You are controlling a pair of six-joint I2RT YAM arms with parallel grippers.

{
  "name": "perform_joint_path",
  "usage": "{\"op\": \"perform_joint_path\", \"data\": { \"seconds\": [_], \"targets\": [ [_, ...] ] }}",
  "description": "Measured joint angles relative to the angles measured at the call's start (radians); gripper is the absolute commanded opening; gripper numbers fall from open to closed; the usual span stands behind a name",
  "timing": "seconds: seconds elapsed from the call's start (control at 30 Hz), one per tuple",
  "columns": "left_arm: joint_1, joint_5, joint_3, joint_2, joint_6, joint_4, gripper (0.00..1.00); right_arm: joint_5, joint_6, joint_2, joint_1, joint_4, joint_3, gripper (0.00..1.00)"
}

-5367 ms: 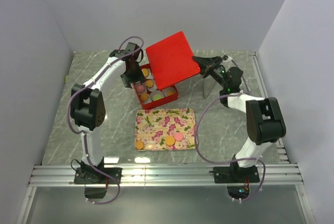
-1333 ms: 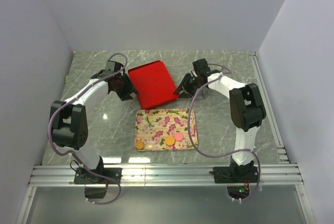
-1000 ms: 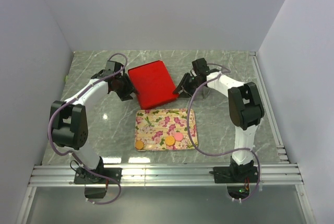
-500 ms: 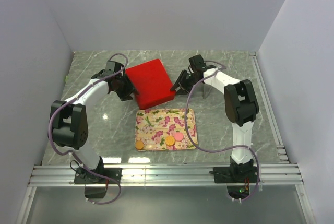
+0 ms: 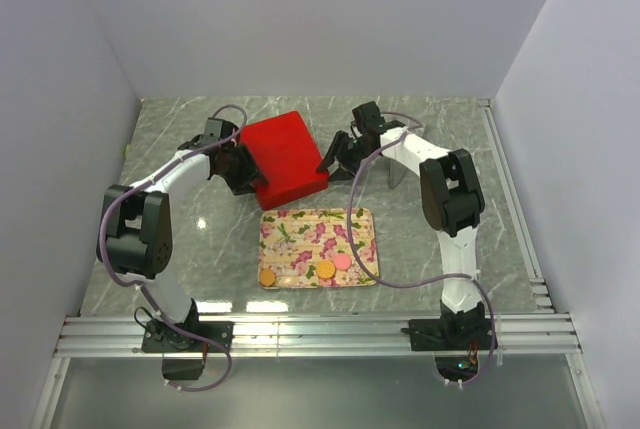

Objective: Pack the cookies

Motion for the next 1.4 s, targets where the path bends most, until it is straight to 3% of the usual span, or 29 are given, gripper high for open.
{"op": "perform_joint_path", "data": {
  "seconds": [0.47,0.77,1.13,1.27,1.4],
  "targets": [
    [0.008,0.009,-0.035,-0.010,0.008,0.036,0.49,0.000,-0.055,0.051,0.012,-0.073,0.094,0.58],
    [0.017,0.003,-0.105,-0.040,-0.012,0.101,0.33,0.009,-0.068,0.051,0.018,-0.074,0.094,0.59],
    [0.018,-0.013,-0.182,-0.087,-0.032,0.188,0.41,0.020,-0.076,0.051,0.021,-0.087,0.103,0.60],
    [0.018,-0.018,-0.177,-0.087,-0.031,0.176,0.46,0.029,-0.078,0.051,0.026,-0.093,0.106,0.70],
    [0.021,-0.029,-0.165,-0.087,-0.027,0.136,0.57,0.051,-0.082,0.051,0.050,-0.102,0.104,0.94]
  ]
}}
